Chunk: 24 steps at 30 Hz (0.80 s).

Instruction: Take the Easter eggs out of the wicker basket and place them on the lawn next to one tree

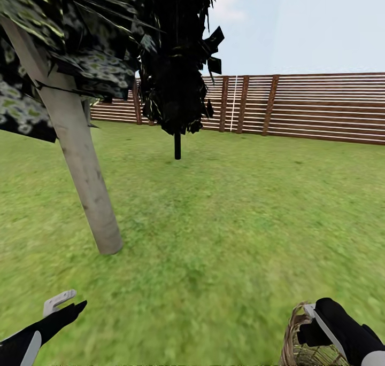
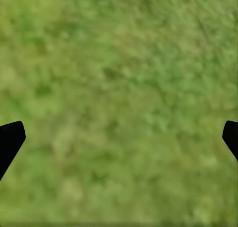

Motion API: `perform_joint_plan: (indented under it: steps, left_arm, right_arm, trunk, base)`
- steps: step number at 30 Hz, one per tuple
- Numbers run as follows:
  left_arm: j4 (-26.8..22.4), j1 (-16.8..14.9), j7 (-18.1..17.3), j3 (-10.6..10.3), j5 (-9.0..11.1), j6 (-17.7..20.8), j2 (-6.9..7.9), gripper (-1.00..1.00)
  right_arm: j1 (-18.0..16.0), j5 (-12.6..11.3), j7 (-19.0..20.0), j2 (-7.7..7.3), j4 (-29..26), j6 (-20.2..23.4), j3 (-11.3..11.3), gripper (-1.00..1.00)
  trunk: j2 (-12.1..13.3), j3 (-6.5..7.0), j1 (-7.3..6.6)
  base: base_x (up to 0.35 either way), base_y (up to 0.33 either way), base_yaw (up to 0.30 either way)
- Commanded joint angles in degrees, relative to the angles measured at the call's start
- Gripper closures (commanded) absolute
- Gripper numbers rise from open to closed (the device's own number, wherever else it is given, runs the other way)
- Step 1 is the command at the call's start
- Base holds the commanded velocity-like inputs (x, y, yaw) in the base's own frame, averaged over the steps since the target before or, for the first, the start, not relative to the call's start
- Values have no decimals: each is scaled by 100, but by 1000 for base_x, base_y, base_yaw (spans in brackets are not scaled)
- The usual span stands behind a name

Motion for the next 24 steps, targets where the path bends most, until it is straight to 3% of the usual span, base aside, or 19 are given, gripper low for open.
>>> perform_joint_plan:
  steps: [1,24]
  left_arm:
    - [-7,-2,-16,16,60,54,-7,-100]
    - [87,-4,-9,8,52,37,-72,-100]
  right_arm:
    - [-4,-55,-23,-8,-6,22,39,-100]
    - [-5,-55,-23,-6,-13,22,42,-100]
  trunk:
    - [-44,-24,22]
    - [-967,-437,527]
  base:
    - [0,0,0]
    - [0,0,0]
